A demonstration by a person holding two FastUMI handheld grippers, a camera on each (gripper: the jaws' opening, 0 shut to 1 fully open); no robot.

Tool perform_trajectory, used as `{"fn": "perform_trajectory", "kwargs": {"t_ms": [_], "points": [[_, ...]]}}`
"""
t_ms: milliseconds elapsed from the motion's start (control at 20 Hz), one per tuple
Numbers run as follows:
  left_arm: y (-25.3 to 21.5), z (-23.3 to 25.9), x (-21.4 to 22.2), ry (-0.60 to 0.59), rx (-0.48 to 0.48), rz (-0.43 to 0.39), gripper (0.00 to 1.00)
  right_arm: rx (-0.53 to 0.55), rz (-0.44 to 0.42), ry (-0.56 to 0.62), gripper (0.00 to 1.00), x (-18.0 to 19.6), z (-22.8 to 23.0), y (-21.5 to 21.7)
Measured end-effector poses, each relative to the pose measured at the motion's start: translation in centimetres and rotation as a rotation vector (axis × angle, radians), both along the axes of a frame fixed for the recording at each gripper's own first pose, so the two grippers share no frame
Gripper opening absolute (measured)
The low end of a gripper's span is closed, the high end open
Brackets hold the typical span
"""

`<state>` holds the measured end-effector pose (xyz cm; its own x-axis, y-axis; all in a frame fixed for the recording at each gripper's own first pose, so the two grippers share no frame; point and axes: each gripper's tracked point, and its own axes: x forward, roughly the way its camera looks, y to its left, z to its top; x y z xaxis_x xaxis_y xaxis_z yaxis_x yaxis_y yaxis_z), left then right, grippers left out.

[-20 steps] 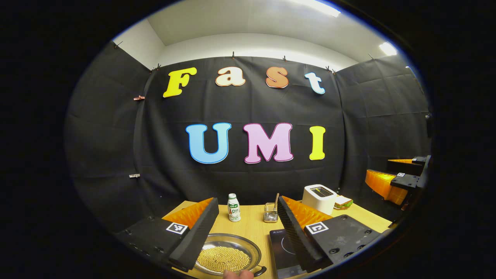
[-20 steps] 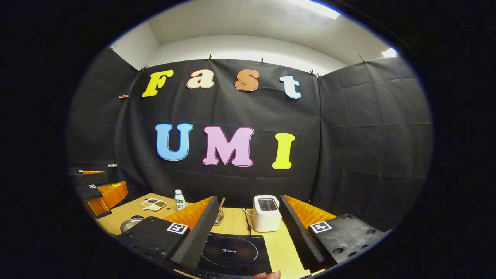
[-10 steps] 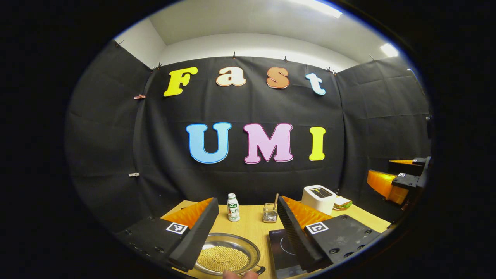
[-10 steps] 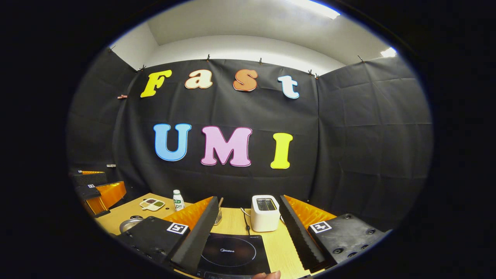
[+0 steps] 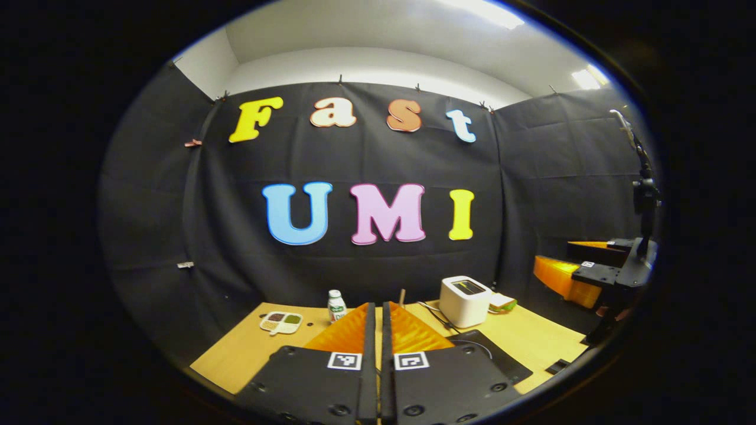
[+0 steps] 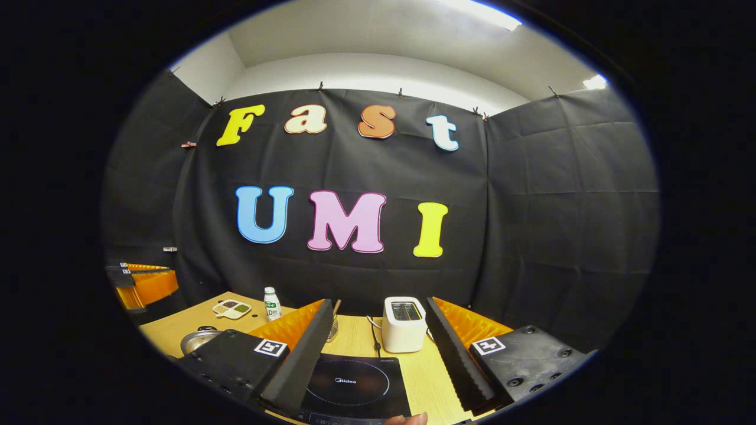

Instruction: First push the handle of the pot to place it horizontally, then grasp the pot with both hands and set it on the induction cooktop.

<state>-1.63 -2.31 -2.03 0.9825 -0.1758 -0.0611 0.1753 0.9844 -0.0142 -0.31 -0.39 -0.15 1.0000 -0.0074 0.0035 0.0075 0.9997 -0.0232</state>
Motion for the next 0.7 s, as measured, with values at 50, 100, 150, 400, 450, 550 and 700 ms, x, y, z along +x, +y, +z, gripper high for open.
{"fn": "perform_trajectory", "kwargs": {"t_ms": [50,100,150,400,450,550,700], "points": [[-0.5,-0.8,-0.5,0.035,-0.001,-0.032,0.05,-0.002,-0.001,0.001,0.98,0.0,-0.1,0.0],[-0.5,-1.8,-0.6,0.070,0.005,-0.053,0.05,-0.004,0.000,0.003,0.97,-0.1,-0.2,0.0],[-0.5,-2.7,-0.8,0.104,0.015,-0.064,0.05,-0.005,-0.001,0.005,0.97,-0.1,-0.3,0.0],[0.7,-10.7,-2.5,0.389,0.080,-0.074,0.05,-0.002,-0.003,0.017,0.97,-0.4,-0.8,0.0],[0.8,-12.5,-2.9,0.455,0.083,-0.082,0.05,-0.002,-0.004,0.020,0.97,-0.4,-0.9,-0.1],[0.7,-15.4,-4.1,0.576,0.075,-0.100,0.05,0.002,-0.006,0.025,0.97,-0.6,-1.1,-0.2],[0.4,-18.7,-6.1,0.724,0.025,-0.133,0.05,0.002,-0.012,0.033,0.97,-0.8,-1.4,-0.5]]}}
